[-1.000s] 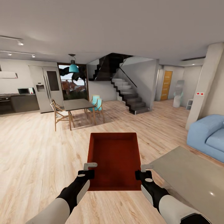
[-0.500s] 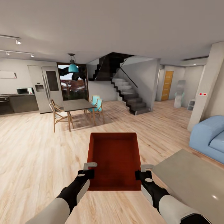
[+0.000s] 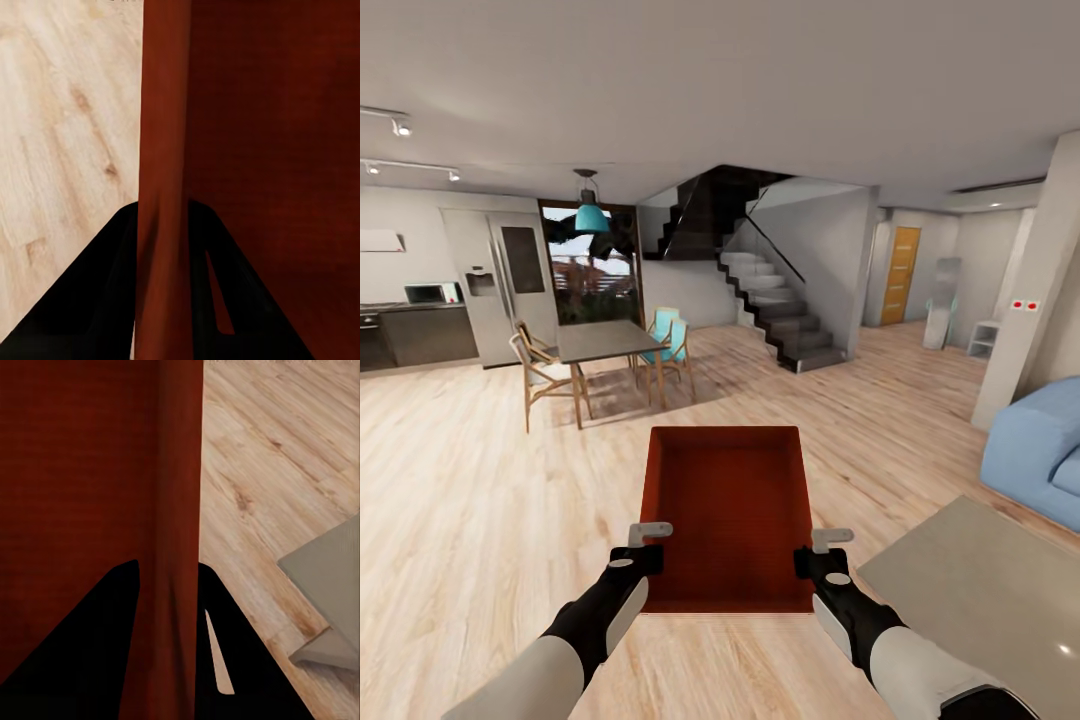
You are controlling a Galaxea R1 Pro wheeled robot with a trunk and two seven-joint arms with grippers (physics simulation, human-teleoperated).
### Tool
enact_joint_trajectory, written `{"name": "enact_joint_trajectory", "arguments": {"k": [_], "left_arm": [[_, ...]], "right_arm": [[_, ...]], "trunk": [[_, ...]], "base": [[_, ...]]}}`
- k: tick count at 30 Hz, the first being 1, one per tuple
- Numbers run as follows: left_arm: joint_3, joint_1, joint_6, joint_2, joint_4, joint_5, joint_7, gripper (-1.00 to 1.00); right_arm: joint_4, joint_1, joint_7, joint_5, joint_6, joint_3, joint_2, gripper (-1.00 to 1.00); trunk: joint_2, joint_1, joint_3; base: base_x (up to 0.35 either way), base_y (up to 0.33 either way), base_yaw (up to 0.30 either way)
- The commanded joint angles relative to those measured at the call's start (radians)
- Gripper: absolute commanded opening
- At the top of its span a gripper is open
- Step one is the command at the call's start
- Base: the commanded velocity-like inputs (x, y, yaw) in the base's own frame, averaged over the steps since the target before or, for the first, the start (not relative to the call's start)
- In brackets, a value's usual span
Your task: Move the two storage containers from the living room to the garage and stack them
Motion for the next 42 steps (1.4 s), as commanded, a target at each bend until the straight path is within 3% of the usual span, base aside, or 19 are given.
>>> {"name": "enact_joint_trajectory", "arguments": {"k": [1,42], "left_arm": [[0.013,-0.001,-0.036,0.000,-0.029,0.038,0.018,-1.00],[0.010,-0.001,-0.034,0.001,-0.024,0.041,0.015,-1.00]], "right_arm": [[0.003,0.000,-0.002,-0.014,-0.007,-0.018,0.020,-1.00],[0.003,0.000,-0.002,-0.014,-0.007,-0.019,0.020,-1.00]], "trunk": [[-0.001,0.001,-0.002],[-0.001,0.001,-0.002]], "base": [[0.322,0.000,0.000],[0.323,0.000,0.000]]}}
